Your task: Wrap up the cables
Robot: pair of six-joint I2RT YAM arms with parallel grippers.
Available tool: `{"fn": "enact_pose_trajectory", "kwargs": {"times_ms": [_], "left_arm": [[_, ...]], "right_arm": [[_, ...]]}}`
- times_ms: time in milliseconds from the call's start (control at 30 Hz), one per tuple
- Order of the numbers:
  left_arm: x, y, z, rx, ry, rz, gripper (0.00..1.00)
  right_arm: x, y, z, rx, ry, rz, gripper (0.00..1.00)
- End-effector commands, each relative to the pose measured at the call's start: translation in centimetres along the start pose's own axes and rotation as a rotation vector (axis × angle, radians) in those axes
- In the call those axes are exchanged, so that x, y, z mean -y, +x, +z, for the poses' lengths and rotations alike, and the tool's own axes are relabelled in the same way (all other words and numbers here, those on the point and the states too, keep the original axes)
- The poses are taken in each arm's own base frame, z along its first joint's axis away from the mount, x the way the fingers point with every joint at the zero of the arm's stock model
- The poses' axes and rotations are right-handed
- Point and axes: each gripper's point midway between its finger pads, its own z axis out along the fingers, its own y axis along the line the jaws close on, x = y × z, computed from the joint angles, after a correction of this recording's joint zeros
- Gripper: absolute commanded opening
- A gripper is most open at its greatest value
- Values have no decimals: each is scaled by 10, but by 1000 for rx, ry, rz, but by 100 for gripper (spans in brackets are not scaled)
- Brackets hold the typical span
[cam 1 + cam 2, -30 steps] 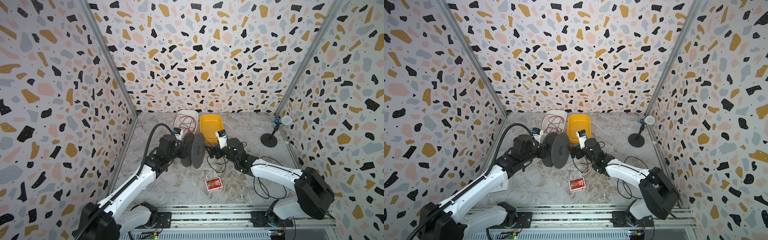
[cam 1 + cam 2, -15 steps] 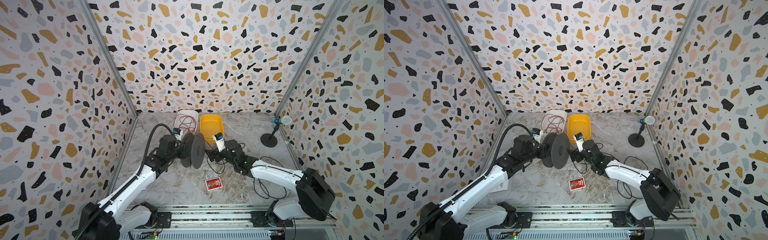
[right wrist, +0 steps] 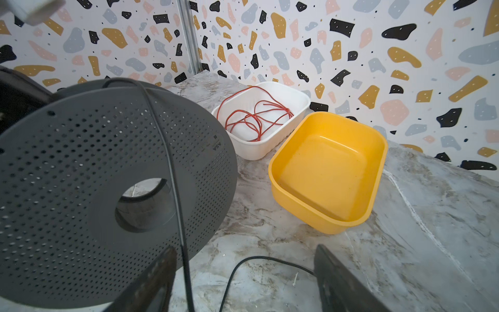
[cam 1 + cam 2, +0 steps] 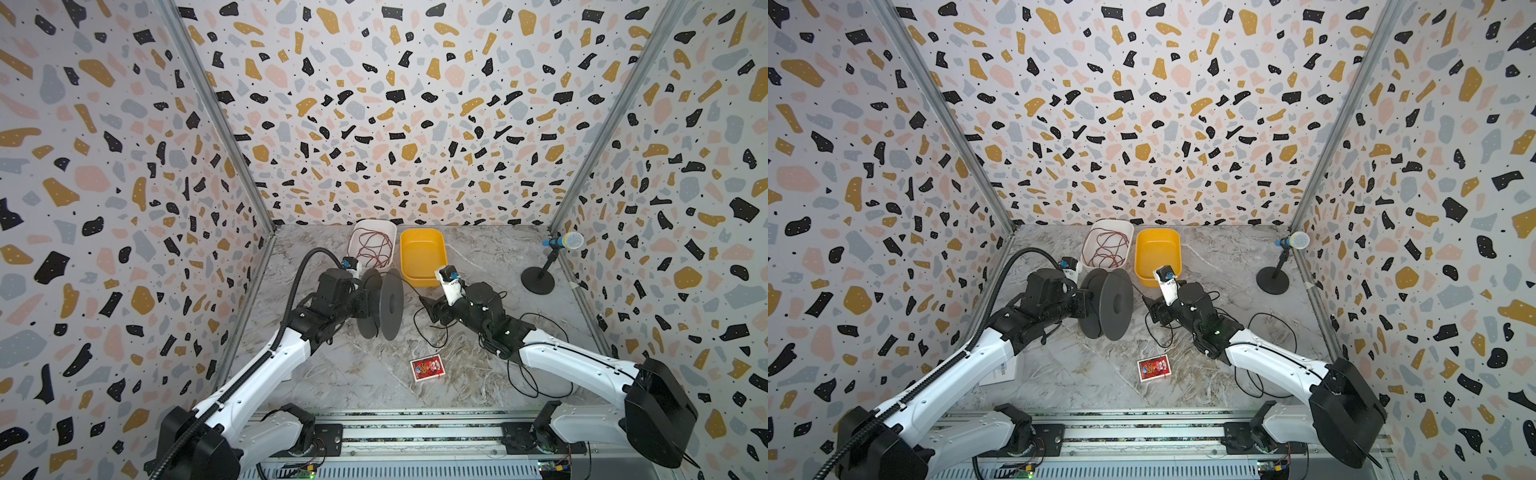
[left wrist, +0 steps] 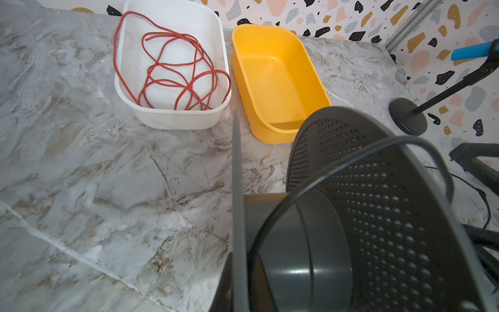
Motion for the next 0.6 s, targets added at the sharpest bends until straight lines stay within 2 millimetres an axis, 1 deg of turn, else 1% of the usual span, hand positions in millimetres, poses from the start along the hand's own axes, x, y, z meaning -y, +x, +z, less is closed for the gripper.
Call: {"fn": "enact_pose_trajectory", "kwargs": {"times_ms": [0, 133, 200, 333, 567], "left_arm": [[19, -46, -26, 128, 65, -8, 0], [17, -53, -32, 126, 34, 2, 0], [15, -55, -34, 122, 15, 10, 0], [11, -59, -36, 116, -15, 24, 0], [11, -63, -34, 103, -25, 37, 0]], "right_arm": [[0, 4, -6, -8, 1, -43, 79], [-11, 10, -9, -27, -67, -52, 77], [-14, 14, -12, -38, -82, -40, 76], [-14, 23, -22, -55, -89, -10, 74], [-13, 34, -38, -64, -91, 29, 72]]}}
